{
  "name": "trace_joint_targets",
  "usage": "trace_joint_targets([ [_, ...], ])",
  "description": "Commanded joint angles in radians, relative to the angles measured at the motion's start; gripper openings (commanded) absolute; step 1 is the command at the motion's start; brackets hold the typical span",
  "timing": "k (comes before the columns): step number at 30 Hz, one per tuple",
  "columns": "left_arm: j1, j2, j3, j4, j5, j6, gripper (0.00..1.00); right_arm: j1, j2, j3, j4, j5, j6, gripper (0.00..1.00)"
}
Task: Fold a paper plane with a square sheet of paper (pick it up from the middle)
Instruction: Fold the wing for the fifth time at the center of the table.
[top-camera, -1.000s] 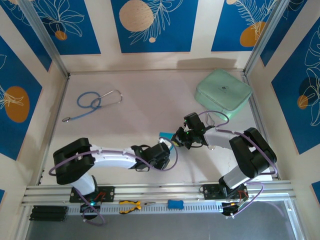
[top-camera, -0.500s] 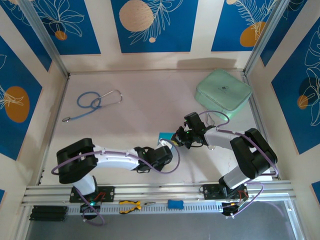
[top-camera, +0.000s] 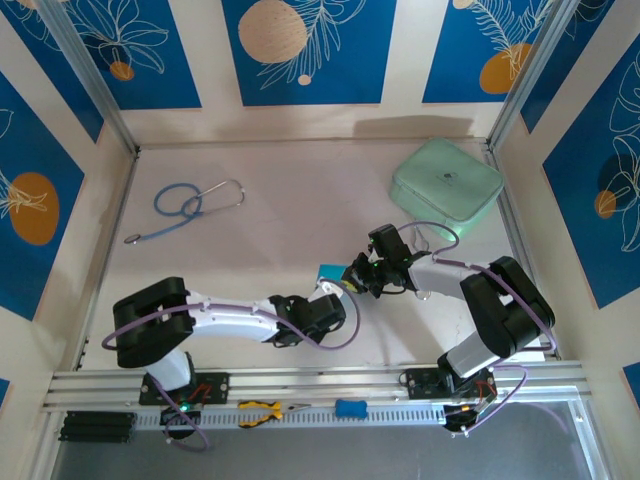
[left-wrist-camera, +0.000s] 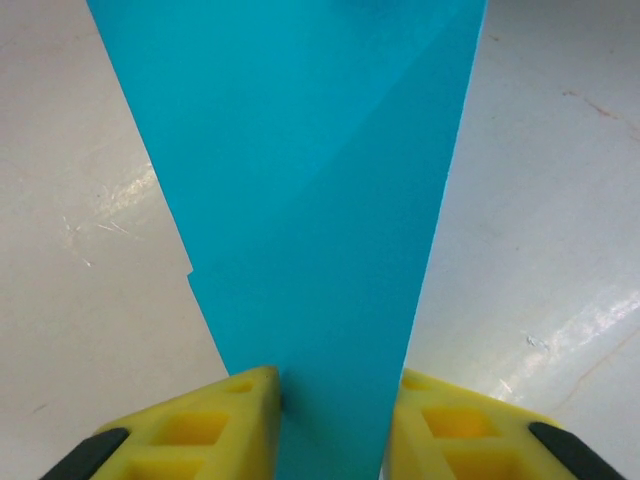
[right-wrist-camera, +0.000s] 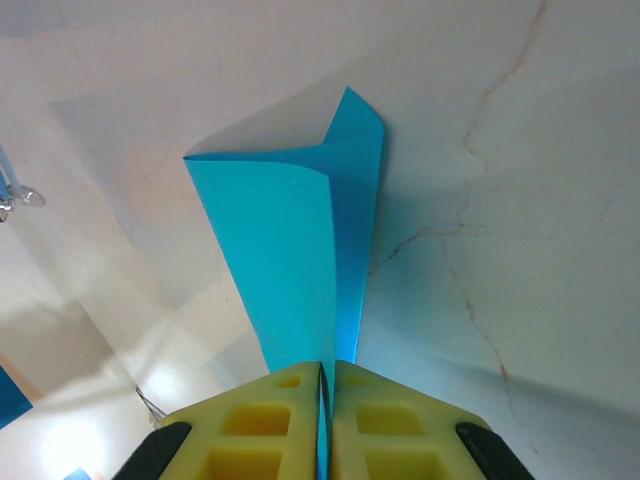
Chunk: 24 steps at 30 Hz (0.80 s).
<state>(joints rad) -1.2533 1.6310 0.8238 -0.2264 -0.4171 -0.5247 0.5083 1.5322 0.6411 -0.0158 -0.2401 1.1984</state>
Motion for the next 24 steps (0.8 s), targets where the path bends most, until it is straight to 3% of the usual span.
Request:
trace_joint_targets([
  [1, -0.012, -0.026, 0.021, -0.028, -0.024, -0.001, 0.30, -0.005, -0.018, 0.016, -0.016, -0.024, 0.000, 0.11],
  [15, -0.012, -0.056, 0.000, 0.024, 0.006, -0.025, 0.31, -0.004, -0.020, 0.015, -0.015, -0.018, 0.003, 0.06],
  [24, -0.013, -0.037, 0.001, -0.017, -0.013, -0.044, 0.26, -0.005, -0.022, 0.011, -0.018, -0.013, 0.004, 0.06],
])
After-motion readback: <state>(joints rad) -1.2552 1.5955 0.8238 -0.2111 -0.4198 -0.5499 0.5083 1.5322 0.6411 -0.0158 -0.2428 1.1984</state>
